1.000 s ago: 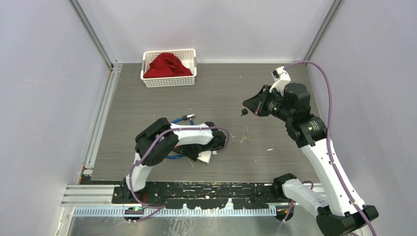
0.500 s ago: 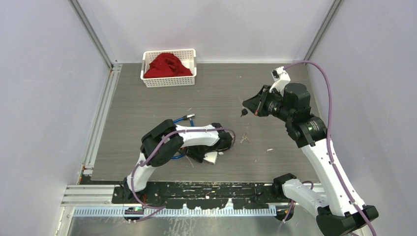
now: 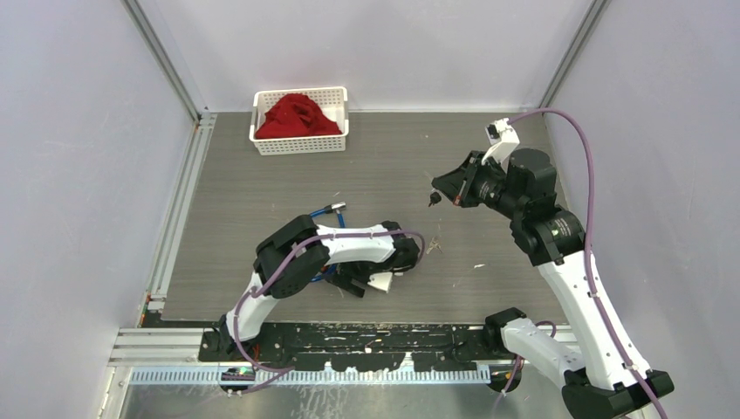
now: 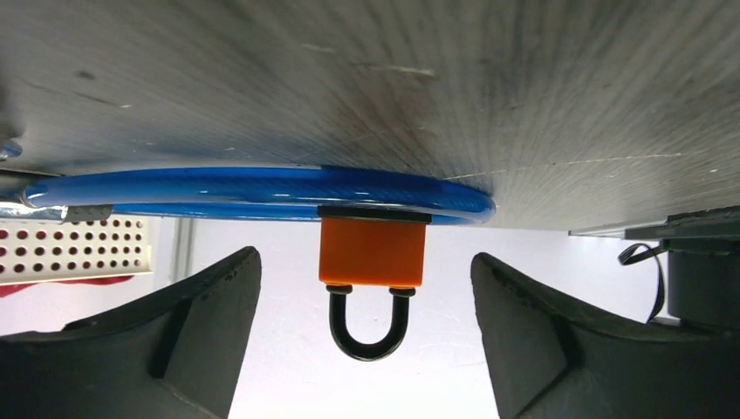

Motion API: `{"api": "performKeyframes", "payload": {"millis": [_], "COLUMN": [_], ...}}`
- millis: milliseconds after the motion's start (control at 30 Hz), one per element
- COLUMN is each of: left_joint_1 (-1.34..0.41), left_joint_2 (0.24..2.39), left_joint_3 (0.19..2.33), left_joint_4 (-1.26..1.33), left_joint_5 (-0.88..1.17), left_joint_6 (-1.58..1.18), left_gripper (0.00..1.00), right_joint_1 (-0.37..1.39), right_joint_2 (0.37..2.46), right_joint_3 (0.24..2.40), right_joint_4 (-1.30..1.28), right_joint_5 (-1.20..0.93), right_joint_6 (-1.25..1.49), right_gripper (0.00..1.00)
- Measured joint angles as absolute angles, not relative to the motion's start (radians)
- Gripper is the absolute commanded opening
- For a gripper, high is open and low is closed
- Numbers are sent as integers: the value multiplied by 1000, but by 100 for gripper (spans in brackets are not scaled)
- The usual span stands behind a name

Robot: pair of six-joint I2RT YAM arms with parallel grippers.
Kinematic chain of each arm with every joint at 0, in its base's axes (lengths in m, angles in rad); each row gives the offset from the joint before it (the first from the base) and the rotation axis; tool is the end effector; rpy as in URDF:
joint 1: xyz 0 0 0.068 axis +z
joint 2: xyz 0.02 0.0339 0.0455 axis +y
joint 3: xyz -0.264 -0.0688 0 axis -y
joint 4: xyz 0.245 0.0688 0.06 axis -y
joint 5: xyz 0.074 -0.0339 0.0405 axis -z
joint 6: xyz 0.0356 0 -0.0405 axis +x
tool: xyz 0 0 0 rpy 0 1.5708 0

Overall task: Unlock with the key
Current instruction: Place the lock at the center of the board, then pick up the lock from the center of the board.

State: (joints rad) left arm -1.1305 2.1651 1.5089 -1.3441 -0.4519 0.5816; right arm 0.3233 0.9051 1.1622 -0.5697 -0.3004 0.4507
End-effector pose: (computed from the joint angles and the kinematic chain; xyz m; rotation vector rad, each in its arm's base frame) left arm 0.1651 -0.3140 0.1339 -2.1674 -1.6983 -0.7711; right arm 0.1687 0.0676 0.4082 -0.0897 1.9489 0.8044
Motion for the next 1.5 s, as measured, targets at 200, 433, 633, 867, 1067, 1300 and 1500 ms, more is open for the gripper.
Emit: {"api": "performKeyframes", "payload": {"millis": [200,433,633,867,1067,1300,1500], "left_joint_1": [-1131,-1131,-1077,-879,-803,-747,-746], "left_joint_2": [2143,1887,1381,1084,1201,1304,1371], "left_joint_3": [1559,1451,1138,881,851,853,853], "left_joint_4": [-1344,-1291,-1162,-905,-804,-793,-793], "left_joint_5": [-430,-383,-278,6,196,272,278], "left_joint_6": [577,670,989,1425,1668,1930,2037], "left_gripper": [99,99,99,98,93,92,83], "right_joint_1": [323,323,323,323,323,323,323], "right_joint_2": [905,916,931,939,939,938,938], "right_joint_3": [1176,1223,1230,1237,1237,1237,1237], "right_joint_4": [-580,-599,-609,-608,-609,-617,-623], "right_joint_5": [-298,-288,-278,-278,-278,-278,-277], "right_joint_6": [447,439,435,434,428,418,408], "right_gripper": [1,1,1,1,1,1,1]}}
